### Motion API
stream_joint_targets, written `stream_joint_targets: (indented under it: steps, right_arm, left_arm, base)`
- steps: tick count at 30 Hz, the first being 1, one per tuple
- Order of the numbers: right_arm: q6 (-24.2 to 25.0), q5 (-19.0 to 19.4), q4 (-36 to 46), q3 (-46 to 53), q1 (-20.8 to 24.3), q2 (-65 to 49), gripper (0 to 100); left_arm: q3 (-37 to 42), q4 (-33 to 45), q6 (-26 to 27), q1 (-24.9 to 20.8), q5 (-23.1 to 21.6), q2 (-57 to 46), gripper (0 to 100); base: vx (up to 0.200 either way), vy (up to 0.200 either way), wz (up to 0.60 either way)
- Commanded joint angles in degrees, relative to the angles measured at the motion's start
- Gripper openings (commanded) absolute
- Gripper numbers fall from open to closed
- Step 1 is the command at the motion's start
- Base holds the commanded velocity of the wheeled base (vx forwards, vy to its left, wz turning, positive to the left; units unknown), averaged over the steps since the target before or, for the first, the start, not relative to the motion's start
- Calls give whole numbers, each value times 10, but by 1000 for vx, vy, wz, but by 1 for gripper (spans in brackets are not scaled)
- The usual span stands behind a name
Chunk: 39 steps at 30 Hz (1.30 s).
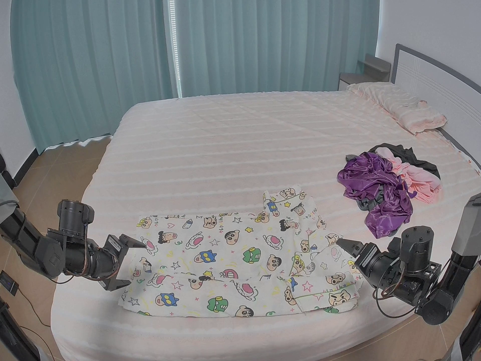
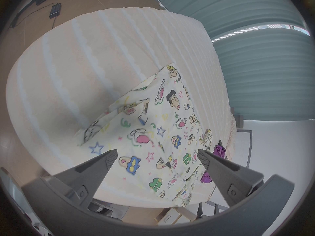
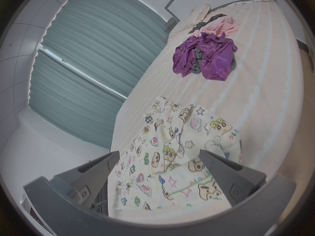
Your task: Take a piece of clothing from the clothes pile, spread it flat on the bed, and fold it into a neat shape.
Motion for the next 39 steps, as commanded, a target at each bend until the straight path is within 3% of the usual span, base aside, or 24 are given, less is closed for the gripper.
stream_joint_targets:
  steps: [1, 39]
  right_arm:
    - [-1, 0, -4, 3, 0, -1, 100]
    - [0, 1, -6, 3, 1, 0, 100]
  left_arm:
    - [1, 0, 0, 0, -1, -1, 100]
    - [4, 1, -5, -8, -1, 2, 100]
  base:
    - [0, 0, 0]
    - [0, -16, 0]
